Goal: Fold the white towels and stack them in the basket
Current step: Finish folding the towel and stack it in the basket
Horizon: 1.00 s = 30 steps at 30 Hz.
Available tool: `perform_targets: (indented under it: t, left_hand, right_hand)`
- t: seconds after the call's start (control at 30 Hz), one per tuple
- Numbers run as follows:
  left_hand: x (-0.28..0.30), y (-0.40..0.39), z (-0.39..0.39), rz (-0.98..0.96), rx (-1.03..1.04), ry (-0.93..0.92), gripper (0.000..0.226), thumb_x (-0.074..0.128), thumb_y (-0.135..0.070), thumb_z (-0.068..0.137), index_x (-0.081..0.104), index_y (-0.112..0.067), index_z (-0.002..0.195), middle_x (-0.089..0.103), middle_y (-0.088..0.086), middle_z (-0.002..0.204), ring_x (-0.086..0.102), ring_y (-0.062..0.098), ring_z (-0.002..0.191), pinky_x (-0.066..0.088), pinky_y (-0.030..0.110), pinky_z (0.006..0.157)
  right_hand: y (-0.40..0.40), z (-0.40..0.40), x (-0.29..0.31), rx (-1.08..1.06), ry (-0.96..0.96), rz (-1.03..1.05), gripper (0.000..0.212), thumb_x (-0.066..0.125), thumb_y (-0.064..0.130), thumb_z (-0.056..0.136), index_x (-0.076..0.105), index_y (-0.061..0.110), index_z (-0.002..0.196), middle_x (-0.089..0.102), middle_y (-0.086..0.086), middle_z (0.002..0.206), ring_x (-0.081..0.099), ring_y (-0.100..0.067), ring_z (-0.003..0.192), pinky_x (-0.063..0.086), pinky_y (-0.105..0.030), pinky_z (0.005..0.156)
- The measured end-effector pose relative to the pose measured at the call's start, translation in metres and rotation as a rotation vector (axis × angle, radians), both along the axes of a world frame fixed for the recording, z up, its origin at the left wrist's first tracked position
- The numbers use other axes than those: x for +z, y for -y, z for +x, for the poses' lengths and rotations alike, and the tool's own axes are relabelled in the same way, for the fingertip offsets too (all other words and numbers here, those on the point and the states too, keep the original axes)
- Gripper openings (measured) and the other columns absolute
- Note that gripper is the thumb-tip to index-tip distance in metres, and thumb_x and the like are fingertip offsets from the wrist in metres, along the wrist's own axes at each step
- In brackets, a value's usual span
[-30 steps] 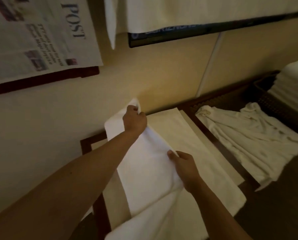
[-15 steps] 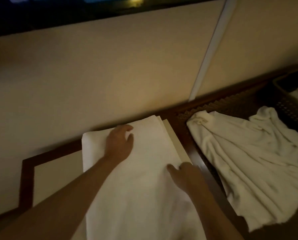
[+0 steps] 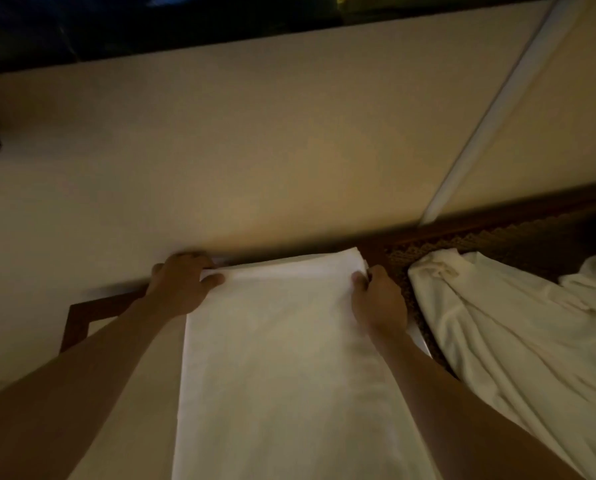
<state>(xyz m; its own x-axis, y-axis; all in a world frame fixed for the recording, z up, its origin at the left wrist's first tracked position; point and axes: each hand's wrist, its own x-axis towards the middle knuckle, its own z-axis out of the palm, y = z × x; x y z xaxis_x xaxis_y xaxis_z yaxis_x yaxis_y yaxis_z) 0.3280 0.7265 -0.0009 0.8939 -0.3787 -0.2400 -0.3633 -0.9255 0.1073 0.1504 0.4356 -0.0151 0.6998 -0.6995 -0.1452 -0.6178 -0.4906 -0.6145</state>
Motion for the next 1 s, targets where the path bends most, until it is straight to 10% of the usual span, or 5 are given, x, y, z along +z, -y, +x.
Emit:
perform_targets:
  t: [0.37,0.57,0.8,0.9,1.0]
  left_hand:
    - [-0.025,-0.002,-0.035,-0.289,0.308,0.286,0.027,0.058,-0.022,0.098,0.061,-0.015,0.124,0.055,0.020,0.129,0.054,0.046,0.110,0.046,0.055,0.088]
    - [-0.047,0.009,-0.130,-0.046,-0.062,0.087,0.066,0.011,-0.069,0.097,0.013,-0.043,0.158,0.000,-0.008,0.170,0.003,0.022,0.156,0.009,0.059,0.121]
    - [-0.023,0.008,-0.122,0.017,0.227,0.087,0.063,0.020,-0.058,0.103,0.014,-0.032,0.160,-0.004,0.004,0.169,-0.003,0.036,0.154,0.002,0.063,0.121]
    - [-0.019,0.001,-0.185,-0.157,-0.122,0.155,0.060,0.024,-0.055,0.102,0.027,-0.032,0.157,0.011,0.001,0.169,0.010,0.028,0.155,0.012,0.057,0.122]
    - [-0.030,-0.028,-0.231,0.014,-0.244,0.008,0.067,0.014,-0.069,0.098,0.016,-0.040,0.159,-0.002,-0.006,0.170,0.002,0.025,0.156,0.009,0.063,0.120]
  right_hand:
    - [-0.002,0.011,-0.018,0.190,-0.049,-0.385,0.038,0.048,0.045,0.101,0.051,0.017,0.125,0.060,-0.012,0.119,0.061,-0.038,0.106,0.047,-0.046,0.078]
    - [-0.022,0.005,-0.031,0.637,-0.208,-0.418,0.067,0.017,0.063,0.100,0.009,0.034,0.160,-0.002,0.008,0.169,-0.007,-0.022,0.156,0.000,-0.068,0.116]
    - [-0.043,0.003,-0.021,0.484,-0.268,-0.450,0.071,0.009,0.061,0.100,-0.003,0.028,0.161,-0.018,0.001,0.168,-0.019,-0.034,0.153,-0.010,-0.070,0.115]
    - [-0.069,-0.053,-0.019,0.811,-0.150,-0.484,0.069,0.013,0.063,0.100,0.001,0.034,0.161,-0.010,0.003,0.169,-0.014,-0.029,0.154,-0.011,-0.066,0.116]
    - [-0.058,-0.079,-0.022,0.662,-0.351,-0.454,0.068,0.010,0.064,0.101,-0.003,0.034,0.161,-0.013,0.004,0.169,-0.018,-0.031,0.153,-0.012,-0.071,0.112]
